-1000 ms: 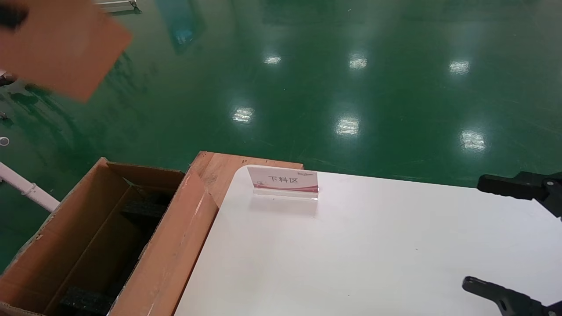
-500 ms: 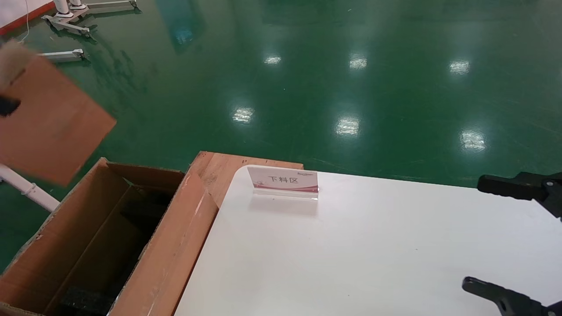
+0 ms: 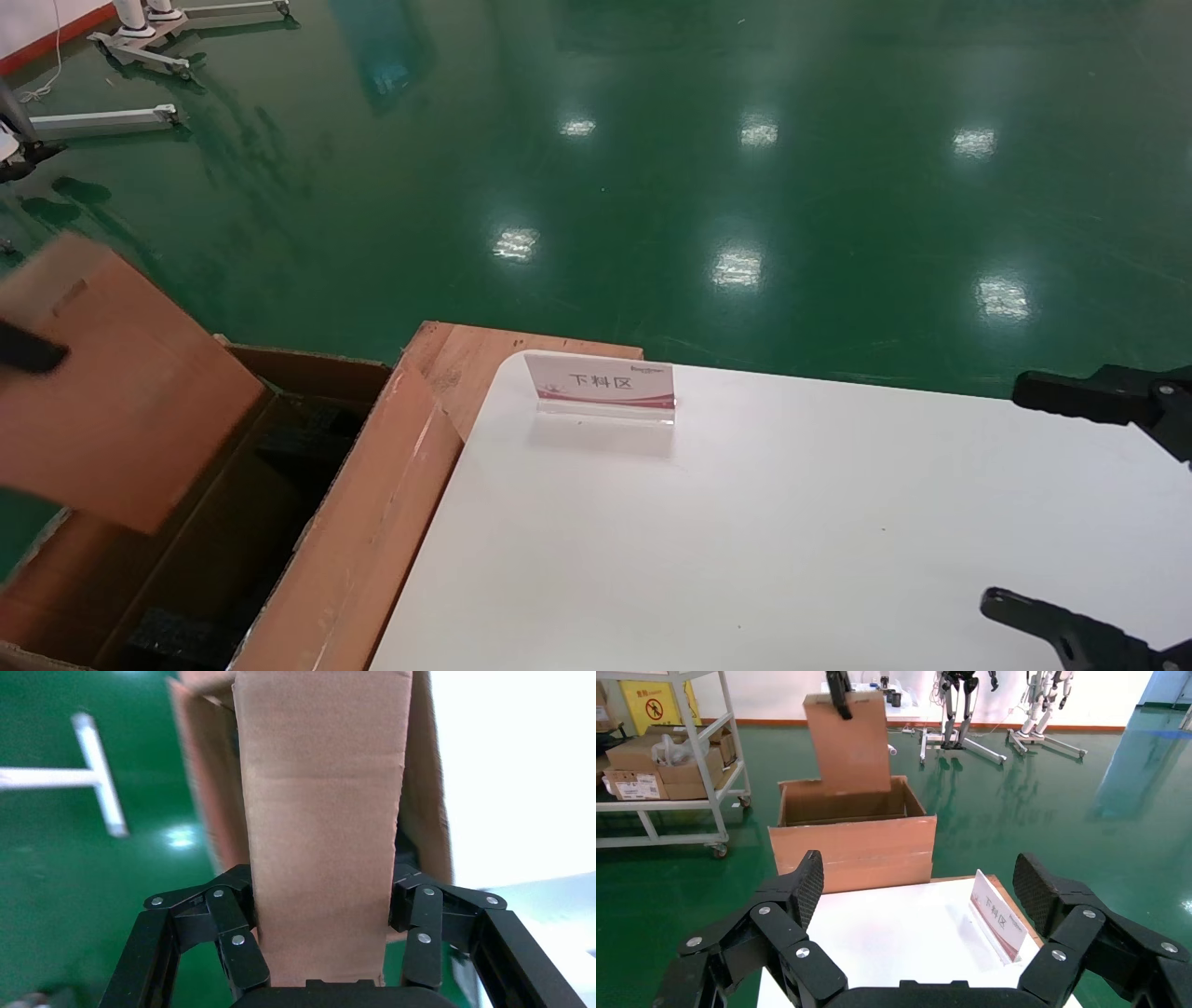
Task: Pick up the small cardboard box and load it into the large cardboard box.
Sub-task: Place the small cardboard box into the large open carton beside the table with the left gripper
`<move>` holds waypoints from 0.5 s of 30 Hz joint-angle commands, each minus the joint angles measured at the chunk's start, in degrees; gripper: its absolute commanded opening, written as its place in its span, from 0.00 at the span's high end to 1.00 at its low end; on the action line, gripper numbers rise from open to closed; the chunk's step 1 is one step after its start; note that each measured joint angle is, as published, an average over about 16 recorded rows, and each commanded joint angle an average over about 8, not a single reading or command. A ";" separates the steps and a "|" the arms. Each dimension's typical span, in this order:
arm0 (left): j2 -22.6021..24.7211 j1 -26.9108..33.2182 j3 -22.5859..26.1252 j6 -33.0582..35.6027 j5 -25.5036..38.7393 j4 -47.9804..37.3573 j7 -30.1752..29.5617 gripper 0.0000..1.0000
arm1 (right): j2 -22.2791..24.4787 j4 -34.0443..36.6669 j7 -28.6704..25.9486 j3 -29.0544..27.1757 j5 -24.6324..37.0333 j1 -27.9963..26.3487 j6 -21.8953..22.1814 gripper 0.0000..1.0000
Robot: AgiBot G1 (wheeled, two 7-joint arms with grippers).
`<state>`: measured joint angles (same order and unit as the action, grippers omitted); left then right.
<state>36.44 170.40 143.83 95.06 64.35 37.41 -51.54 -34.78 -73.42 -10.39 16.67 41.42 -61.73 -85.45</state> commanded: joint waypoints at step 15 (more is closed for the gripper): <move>-0.92 -7.46 10.99 -4.14 -12.40 -2.67 0.59 1.00 | 0.02 0.00 0.03 0.05 -0.04 -0.01 0.02 0.00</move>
<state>35.45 162.89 154.47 91.18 52.02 34.73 -50.88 -34.76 -73.42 -10.37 16.72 41.38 -61.74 -85.42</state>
